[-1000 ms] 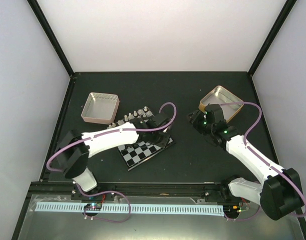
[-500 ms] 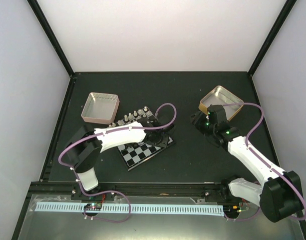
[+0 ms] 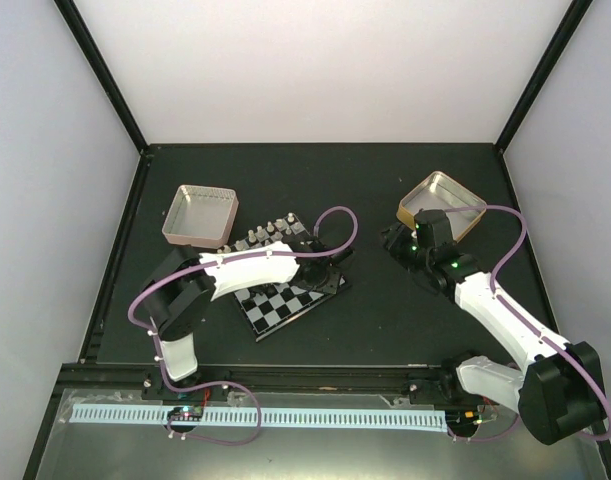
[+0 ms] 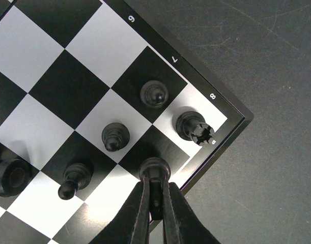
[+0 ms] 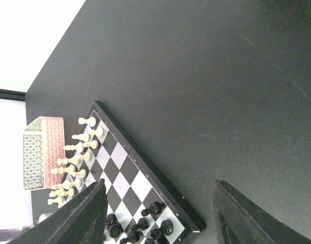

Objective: Set up the chess pieces on the board
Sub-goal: Place the chess piece on the chessboard.

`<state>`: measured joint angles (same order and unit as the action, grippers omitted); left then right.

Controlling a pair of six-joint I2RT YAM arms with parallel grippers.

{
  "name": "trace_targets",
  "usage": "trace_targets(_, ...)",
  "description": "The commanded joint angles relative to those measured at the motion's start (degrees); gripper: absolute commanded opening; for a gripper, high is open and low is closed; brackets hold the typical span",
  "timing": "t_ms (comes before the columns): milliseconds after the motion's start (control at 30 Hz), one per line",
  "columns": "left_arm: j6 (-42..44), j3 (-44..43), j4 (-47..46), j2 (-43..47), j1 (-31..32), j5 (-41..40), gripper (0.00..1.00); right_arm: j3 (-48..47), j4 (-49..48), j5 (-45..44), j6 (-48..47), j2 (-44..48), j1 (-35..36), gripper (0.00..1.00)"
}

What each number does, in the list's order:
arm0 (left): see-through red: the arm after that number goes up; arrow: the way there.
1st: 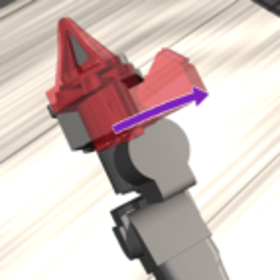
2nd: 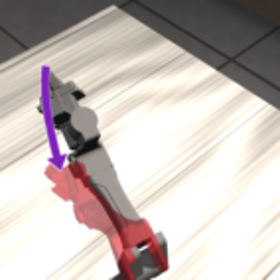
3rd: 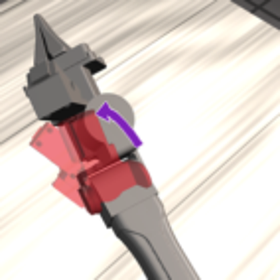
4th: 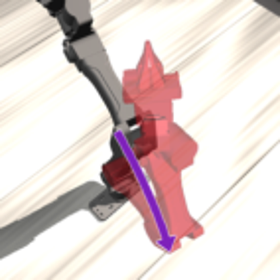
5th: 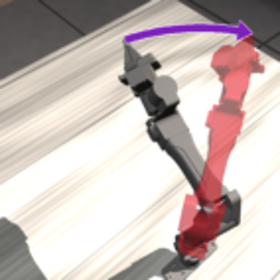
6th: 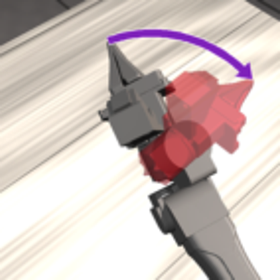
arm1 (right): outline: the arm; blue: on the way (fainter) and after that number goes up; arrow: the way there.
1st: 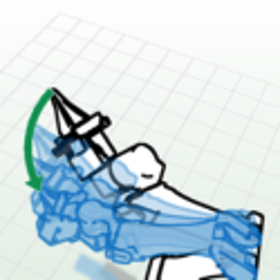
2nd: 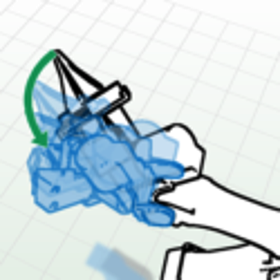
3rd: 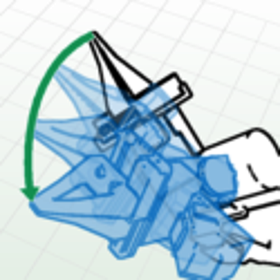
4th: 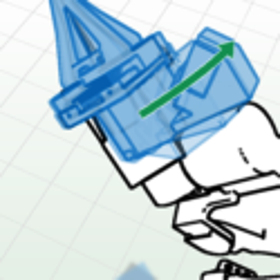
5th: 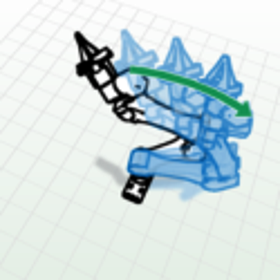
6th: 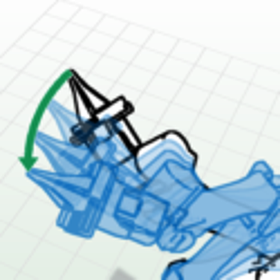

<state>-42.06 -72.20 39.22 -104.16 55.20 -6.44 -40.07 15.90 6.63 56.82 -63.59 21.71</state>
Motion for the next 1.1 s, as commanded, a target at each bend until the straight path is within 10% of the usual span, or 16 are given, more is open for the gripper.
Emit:
trace_targets(0, -0.6, -2.7, 0.8, -1.1, 0.1, -1.2, 0.02, 0.0, 0.0, 0.6, -1.0, 0.1, -0.5, 0.57)
trace_targets(1067, -1.1, -5.9, 4.8, -4.1, 0.2, -0.3, 0.16, -0.1, 1.6, 0.4, -1.5, 3.8, -0.9, 0.57)
